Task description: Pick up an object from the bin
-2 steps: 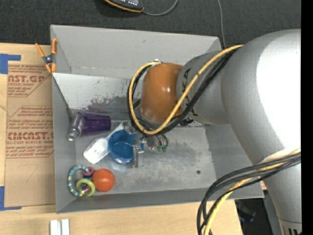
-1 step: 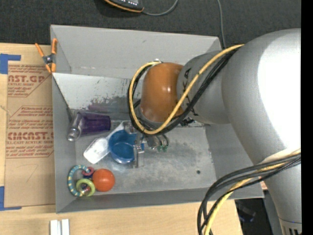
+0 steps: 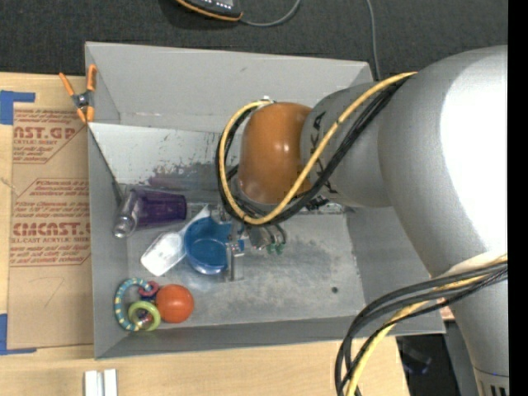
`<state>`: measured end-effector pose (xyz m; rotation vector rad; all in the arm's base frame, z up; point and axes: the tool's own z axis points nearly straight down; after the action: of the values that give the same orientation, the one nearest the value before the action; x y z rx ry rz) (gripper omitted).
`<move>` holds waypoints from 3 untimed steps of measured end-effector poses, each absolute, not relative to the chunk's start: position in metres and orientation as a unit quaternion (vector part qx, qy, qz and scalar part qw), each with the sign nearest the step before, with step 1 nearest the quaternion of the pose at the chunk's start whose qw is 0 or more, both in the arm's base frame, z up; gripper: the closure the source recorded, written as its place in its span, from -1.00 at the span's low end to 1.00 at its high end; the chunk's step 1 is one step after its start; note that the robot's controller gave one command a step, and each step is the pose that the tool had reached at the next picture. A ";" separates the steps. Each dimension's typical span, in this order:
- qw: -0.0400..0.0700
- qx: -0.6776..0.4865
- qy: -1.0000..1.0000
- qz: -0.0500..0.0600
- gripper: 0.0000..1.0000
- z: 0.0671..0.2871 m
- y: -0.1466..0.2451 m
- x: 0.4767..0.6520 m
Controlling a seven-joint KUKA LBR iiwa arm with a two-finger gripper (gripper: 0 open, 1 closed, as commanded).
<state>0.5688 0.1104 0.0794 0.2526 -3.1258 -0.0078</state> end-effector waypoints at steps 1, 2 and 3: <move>0.005 0.081 -0.997 -0.002 1.00 0.089 0.110 0.568; 0.006 0.081 -0.997 -0.002 1.00 0.117 0.110 0.567; 0.002 0.081 -0.997 -0.002 1.00 0.137 0.111 0.569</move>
Offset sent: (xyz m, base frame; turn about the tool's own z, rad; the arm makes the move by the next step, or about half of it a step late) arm 0.0001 -0.0003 0.0160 0.0000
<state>0.5690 0.1105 0.1372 0.2529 -3.1267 -0.0074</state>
